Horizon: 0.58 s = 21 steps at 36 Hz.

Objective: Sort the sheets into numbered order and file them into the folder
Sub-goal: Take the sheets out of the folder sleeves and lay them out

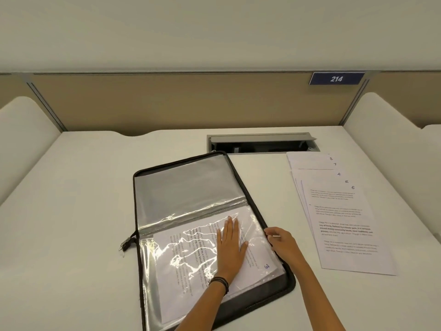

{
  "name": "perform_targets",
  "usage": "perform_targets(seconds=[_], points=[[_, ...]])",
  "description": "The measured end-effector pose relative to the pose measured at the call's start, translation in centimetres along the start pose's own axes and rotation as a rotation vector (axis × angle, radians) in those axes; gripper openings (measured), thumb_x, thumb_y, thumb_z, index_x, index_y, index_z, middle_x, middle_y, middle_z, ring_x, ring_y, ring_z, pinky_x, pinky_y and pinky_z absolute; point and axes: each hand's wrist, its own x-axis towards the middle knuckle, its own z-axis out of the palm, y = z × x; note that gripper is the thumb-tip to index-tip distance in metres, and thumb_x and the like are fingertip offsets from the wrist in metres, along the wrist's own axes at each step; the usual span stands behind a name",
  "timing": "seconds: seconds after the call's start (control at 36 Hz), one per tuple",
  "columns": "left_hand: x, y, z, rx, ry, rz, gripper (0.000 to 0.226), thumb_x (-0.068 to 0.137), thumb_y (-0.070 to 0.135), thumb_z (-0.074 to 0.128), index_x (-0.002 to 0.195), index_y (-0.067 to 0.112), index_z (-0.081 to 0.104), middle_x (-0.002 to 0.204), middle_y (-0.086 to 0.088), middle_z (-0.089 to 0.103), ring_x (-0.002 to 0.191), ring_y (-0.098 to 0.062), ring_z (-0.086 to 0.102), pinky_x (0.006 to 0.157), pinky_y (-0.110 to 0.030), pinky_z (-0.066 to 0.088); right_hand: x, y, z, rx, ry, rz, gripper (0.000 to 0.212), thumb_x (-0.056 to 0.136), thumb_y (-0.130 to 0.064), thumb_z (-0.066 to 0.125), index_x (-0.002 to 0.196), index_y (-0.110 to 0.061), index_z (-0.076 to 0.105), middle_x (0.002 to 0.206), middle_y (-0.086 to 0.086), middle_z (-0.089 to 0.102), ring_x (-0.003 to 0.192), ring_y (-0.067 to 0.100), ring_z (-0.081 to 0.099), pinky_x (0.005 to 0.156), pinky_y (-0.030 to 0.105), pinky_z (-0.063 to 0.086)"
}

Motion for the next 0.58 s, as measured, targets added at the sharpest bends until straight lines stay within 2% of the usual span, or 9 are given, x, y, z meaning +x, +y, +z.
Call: perform_targets(seconds=[0.08, 0.17, 0.25, 0.33, 0.39, 0.44, 0.5, 0.53, 0.58], points=[[0.0, 0.0, -0.5, -0.021, -0.025, 0.026, 0.063, 0.088, 0.054, 0.008, 0.126, 0.053, -0.042, 0.154, 0.002, -0.017, 0.133, 0.008, -0.033, 0.111, -0.023, -0.025, 0.0, 0.0, 0.0, 0.014, -0.012, -0.01, 0.024, 0.096, -0.01, 0.049, 0.116, -0.016, 0.06, 0.113, -0.001, 0.058, 0.107, 0.017, 0.055, 0.097, 0.034, 0.047], [0.0, 0.0, -0.8, -0.045, -0.04, 0.019, 0.062, 0.091, 0.051, 0.009, 0.131, 0.05, -0.039, 0.153, 0.005, -0.02, 0.134, 0.007, -0.031, 0.11, -0.021, -0.026, 0.2, 0.1, 0.0, 0.034, -0.013, 0.001, 0.02, 0.095, -0.01, 0.05, 0.111, -0.018, 0.06, 0.111, 0.002, 0.063, 0.101, 0.017, 0.06, 0.086, 0.025, 0.05], [-0.1, 0.0, -1.1, -0.093, -0.045, -0.002, 0.06, 0.098, 0.046, 0.018, 0.144, 0.029, -0.017, 0.154, 0.007, -0.011, 0.144, -0.004, -0.013, 0.109, -0.015, -0.023, 0.1, 0.0, 0.2, 0.058, 0.002, 0.02, 0.021, 0.095, -0.01, 0.049, 0.112, -0.013, 0.061, 0.106, 0.005, 0.066, 0.087, 0.013, 0.065, 0.068, 0.012, 0.047], [-0.2, 0.0, -1.7, -0.171, -0.036, -0.013, 0.068, 0.092, 0.058, 0.012, 0.147, 0.019, 0.0, 0.153, 0.011, -0.002, 0.145, -0.007, 0.002, 0.111, -0.011, -0.016, 0.2, -0.1, 0.4, 0.035, 0.027, 0.028, 0.021, 0.094, -0.008, 0.051, 0.111, -0.013, 0.062, 0.107, 0.004, 0.065, 0.095, 0.016, 0.062, 0.08, 0.021, 0.05], [-0.3, 0.0, -2.0, -0.213, -0.022, -0.031, 0.064, 0.095, 0.051, 0.017, 0.149, 0.018, 0.012, 0.152, 0.013, 0.006, 0.144, -0.006, 0.007, 0.111, -0.01, -0.012, 0.2, -0.1, 0.5, 0.013, 0.037, 0.038, 0.022, 0.093, -0.006, 0.051, 0.11, -0.012, 0.063, 0.106, 0.003, 0.064, 0.096, 0.015, 0.059, 0.088, 0.028, 0.05], [-0.4, 0.0, -2.2, -0.258, -0.018, -0.058, 0.059, 0.096, 0.046, 0.022, 0.149, 0.018, 0.02, 0.15, 0.014, 0.011, 0.143, -0.005, 0.012, 0.11, -0.007, -0.009, 0.2, -0.2, 0.6, 0.017, 0.043, 0.045, 0.022, 0.094, -0.004, 0.047, 0.109, -0.009, 0.063, 0.103, 0.006, 0.066, 0.093, 0.017, 0.062, 0.085, 0.027, 0.051], [-0.4, 0.1, -2.5, -0.279, -0.016, -0.075, 0.056, 0.099, 0.044, 0.026, 0.148, 0.018, 0.025, 0.148, 0.015, 0.014, 0.142, -0.005, 0.015, 0.11, -0.006, -0.008, 0.0, -0.4, 0.6, 0.045, 0.048, 0.067, 0.023, 0.095, -0.001, 0.043, 0.105, -0.008, 0.062, 0.096, 0.009, 0.068, 0.085, 0.019, 0.066, 0.073, 0.02, 0.053], [-0.5, 0.1, -2.5, -0.291, -0.015, -0.071, 0.061, 0.098, 0.052, 0.024, 0.148, 0.017, 0.027, 0.148, 0.016, 0.015, 0.142, -0.005, 0.016, 0.109, -0.005, -0.007, 0.0, -0.5, 0.5, 0.05, 0.051, 0.078, 0.024, 0.095, 0.001, 0.042, 0.103, -0.008, 0.062, 0.093, 0.009, 0.069, 0.08, 0.019, 0.068, 0.065, 0.017, 0.051], [-0.5, 0.0, -2.6, -0.323, -0.011, -0.063, 0.087, 0.085, 0.075, 0.008, 0.147, 0.018, 0.03, 0.147, 0.016, 0.016, 0.14, -0.003, 0.017, 0.11, -0.006, -0.005, -0.1, -0.5, 0.4, 0.038, 0.051, 0.095, 0.025, 0.094, 0.004, 0.042, 0.101, -0.008, 0.062, 0.089, 0.008, 0.068, 0.073, 0.018, 0.068, 0.059, 0.016, 0.049]])
